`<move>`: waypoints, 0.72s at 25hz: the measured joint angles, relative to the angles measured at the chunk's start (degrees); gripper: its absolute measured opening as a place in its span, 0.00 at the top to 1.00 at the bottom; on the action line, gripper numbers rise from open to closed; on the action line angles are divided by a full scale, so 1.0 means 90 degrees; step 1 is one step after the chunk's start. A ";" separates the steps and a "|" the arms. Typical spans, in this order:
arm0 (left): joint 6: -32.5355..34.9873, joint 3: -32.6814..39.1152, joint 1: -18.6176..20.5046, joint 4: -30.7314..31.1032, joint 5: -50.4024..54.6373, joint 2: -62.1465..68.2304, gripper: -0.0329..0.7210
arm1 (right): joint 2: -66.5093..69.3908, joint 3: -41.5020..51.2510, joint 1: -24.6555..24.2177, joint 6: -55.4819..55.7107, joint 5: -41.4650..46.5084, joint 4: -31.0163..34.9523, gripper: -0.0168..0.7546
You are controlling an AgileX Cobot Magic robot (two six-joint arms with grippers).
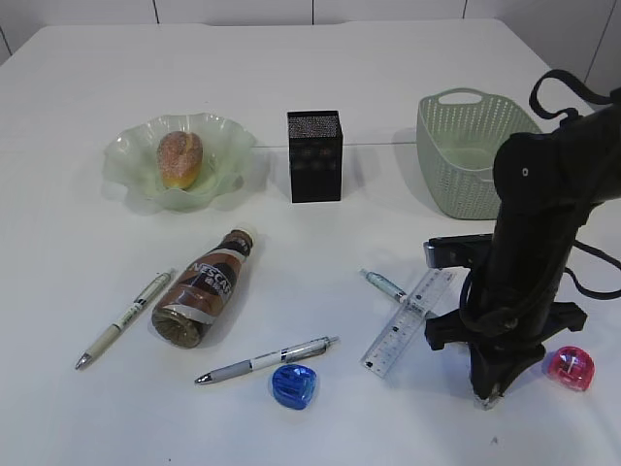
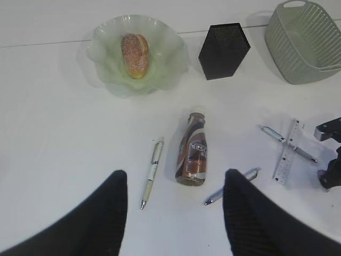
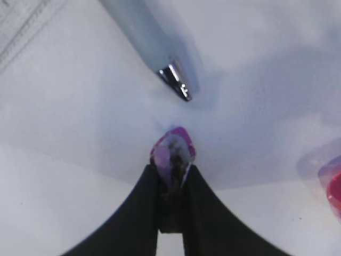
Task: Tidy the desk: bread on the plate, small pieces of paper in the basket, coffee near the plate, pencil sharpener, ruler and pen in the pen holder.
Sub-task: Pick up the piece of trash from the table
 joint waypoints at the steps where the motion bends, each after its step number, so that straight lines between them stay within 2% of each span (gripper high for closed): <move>1: 0.0000 0.0000 0.0000 0.0000 0.0000 0.0000 0.42 | 0.0000 0.0000 0.0000 0.0000 0.0010 0.0000 0.89; 11: 0.0000 0.0000 0.0000 0.0008 0.0000 0.0000 0.42 | -0.0094 0.0012 0.0000 -0.0008 0.0626 0.0053 0.90; 18: 0.0000 0.0000 0.0000 0.0008 0.0000 0.0000 0.42 | -0.0804 -0.0540 0.0000 0.0036 0.1207 0.0044 0.90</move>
